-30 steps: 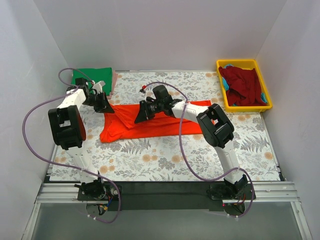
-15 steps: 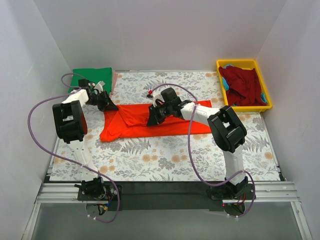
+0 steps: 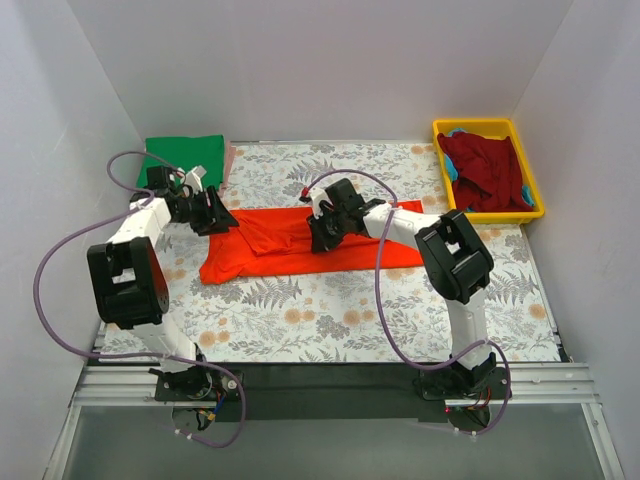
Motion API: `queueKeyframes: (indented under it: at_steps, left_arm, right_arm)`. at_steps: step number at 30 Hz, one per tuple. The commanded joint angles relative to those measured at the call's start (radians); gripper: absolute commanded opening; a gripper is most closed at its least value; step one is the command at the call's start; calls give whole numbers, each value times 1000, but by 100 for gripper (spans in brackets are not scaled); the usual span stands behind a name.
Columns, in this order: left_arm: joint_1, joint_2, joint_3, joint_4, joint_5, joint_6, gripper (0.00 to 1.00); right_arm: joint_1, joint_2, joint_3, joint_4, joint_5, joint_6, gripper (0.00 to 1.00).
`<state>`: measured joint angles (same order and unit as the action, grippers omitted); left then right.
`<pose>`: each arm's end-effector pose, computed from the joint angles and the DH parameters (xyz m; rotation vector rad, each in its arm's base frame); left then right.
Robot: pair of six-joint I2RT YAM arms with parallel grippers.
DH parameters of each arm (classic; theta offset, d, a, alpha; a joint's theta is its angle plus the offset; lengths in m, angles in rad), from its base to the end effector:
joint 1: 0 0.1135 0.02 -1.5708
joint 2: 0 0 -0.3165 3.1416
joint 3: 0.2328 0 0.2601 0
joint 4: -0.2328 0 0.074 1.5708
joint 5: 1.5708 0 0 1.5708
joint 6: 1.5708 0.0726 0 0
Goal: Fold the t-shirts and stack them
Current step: Fold the tshirt
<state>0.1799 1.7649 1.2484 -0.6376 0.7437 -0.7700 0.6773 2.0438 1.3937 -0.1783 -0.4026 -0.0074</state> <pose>0.3850 0.0201 0.2347 -1.0462 2.5259 -1.1842 0.3696 0.3337 0.1861 -1.0079 2.2472 0.7873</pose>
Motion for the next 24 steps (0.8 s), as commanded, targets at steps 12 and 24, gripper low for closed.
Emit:
queueKeyframes:
  at_steps: [12,24]
  left_arm:
    - [-166,-91,-204,119,3,-170,45]
    - [-226,25,-155,194,-73,-252,42]
  right_arm:
    - [-87,56,143,-9,72,-25,22]
    - [-102,-125,4,-79,8,-95,28]
